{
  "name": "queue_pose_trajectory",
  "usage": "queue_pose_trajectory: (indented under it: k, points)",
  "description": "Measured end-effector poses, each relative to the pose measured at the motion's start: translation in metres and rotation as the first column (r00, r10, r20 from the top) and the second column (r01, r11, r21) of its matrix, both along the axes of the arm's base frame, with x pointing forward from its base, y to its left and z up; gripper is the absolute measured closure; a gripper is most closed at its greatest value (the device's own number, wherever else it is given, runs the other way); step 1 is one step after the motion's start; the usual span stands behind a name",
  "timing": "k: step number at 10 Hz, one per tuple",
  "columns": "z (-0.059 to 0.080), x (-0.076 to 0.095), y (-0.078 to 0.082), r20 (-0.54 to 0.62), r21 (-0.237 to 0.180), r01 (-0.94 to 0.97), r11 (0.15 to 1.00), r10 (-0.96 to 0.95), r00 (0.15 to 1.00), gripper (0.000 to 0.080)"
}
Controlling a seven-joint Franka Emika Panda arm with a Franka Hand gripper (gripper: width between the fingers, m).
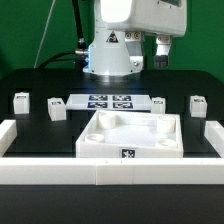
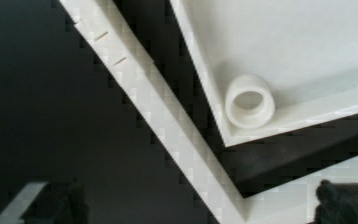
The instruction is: Assemble one leg
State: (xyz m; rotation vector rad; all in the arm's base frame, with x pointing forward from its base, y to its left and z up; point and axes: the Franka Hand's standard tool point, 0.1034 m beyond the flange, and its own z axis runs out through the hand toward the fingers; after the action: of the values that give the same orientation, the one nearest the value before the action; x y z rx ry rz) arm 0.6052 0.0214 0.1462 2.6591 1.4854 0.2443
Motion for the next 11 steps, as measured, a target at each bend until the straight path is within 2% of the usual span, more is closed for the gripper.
queue_pose_trajectory:
  k: [6, 7, 8, 10, 11]
  points:
    - [-0.002, -0.001, 0.000, -0.002, -0.002, -0.007, 1.000, 0.007, 1.000, 0.0150]
    - [-0.010, -0.005, 0.001, -0.014, -0.028, -0.103, 0.994, 0.103, 0.995, 0.0150]
    - [-0.021, -0.011, 0.000, -0.038, -0.036, -0.179, 0.983, 0.178, 0.983, 0.0150]
    - [-0.041, -0.023, -0.001, -0.101, -0.040, -0.288, 0.957, 0.283, 0.954, 0.0150]
    - [-0.052, -0.031, -0.001, -0.141, -0.019, -0.286, 0.958, 0.280, 0.950, 0.0150]
